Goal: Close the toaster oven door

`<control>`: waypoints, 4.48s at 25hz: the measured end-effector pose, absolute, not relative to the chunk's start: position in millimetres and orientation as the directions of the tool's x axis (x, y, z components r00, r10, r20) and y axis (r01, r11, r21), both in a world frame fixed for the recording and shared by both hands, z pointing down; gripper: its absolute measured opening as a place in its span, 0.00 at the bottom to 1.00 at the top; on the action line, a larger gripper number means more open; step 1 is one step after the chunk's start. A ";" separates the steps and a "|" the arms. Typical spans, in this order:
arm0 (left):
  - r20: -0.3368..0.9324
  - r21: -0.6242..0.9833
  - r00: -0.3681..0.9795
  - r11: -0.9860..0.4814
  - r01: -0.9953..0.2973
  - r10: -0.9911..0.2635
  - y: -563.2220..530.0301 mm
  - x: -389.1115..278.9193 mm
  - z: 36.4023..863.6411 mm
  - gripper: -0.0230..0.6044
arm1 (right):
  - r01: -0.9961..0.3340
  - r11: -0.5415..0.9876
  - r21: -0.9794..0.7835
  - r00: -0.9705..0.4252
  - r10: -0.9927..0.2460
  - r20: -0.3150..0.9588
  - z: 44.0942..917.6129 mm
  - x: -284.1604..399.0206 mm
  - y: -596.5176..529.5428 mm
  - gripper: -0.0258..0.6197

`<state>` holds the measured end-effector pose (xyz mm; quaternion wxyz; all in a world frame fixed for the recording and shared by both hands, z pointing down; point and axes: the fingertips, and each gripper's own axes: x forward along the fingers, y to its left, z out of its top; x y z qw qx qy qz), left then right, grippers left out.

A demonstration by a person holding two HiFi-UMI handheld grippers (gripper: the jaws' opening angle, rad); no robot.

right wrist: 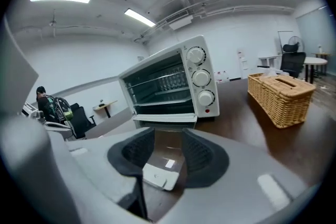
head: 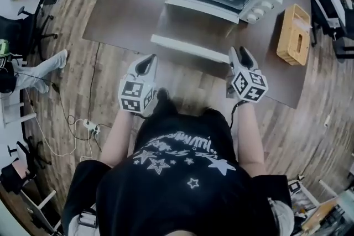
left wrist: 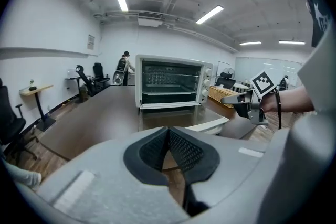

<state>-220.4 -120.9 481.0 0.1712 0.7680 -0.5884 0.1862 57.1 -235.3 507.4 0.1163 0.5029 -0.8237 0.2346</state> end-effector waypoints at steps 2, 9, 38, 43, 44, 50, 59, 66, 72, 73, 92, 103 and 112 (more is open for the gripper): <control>0.494 0.044 0.286 -0.305 -0.951 -0.821 -129.0 -229.3 485.0 0.05 | -0.909 0.326 -0.260 -0.412 -0.797 0.441 509.2 57.1 -226.2 0.30; 0.504 0.065 0.400 -0.429 -0.901 -0.765 -139.8 -247.3 497.7 0.05 | -0.959 0.149 -0.240 -0.250 -0.844 0.474 516.4 64.6 -184.6 0.30; 0.553 0.093 0.404 -0.427 -0.899 -0.729 -133.9 -270.5 529.8 0.05 | -0.976 0.138 -0.171 -0.213 -0.786 0.581 591.0 37.4 -180.5 0.30; 0.561 0.091 0.399 -0.426 -0.900 -0.725 -132.5 -272.7 532.4 0.05 | -0.979 0.158 -0.126 -0.202 -0.779 0.593 595.0 30.2 -188.8 0.26; 0.561 0.091 0.399 -0.425 -0.901 -0.726 -132.8 -273.5 532.2 0.05 | -0.981 0.155 -0.120 -0.196 -0.779 0.596 595.1 30.2 -189.4 0.26; 0.553 0.096 0.402 -0.423 -0.901 -0.730 -135.3 -280.8 530.2 0.05 | -0.987 0.118 -0.108 -0.159 -0.790 0.592 583.6 37.9 -191.9 0.17; 0.523 0.115 0.455 -0.469 -0.876 -0.721 -136.6 -291.0 519.6 0.05 | -0.995 0.061 -0.074 -0.092 -0.822 0.562 544.4 39.3 -196.0 0.16; 0.520 0.128 0.477 -0.488 -0.864 -0.708 -144.9 -298.2 509.3 0.05 | -0.995 0.039 -0.091 -0.079 -0.860 0.505 511.3 40.7 -208.9 0.16; 0.495 0.112 0.451 -0.459 -0.881 -0.743 -165.1 -294.3 492.0 0.05 | -0.992 0.068 -0.111 -0.114 -0.868 0.484 495.2 42.1 -217.3 0.16; 0.489 0.110 0.446 -0.454 -0.884 -0.750 -167.9 -293.2 488.4 0.05 | -0.991 0.073 -0.114 -0.119 -0.869 0.480 492.9 42.5 -219.1 0.16; 0.441 0.097 0.357 -0.352 -0.931 -0.824 -200.8 -294.8 461.1 0.05 | -0.980 0.098 -0.174 -0.156 -0.918 0.364 439.2 46.2 -254.0 0.17; 0.414 0.091 0.353 -0.348 -0.933 -0.839 -219.4 -283.9 450.2 0.05 | -0.967 0.124 -0.222 -0.191 -0.932 0.309 417.7 46.4 -277.2 0.17; 0.403 0.078 0.341 -0.340 -0.937 -0.849 -230.7 -275.5 443.8 0.05 | -0.956 0.148 -0.254 -0.217 -0.937 0.272 402.3 45.0 -300.3 0.17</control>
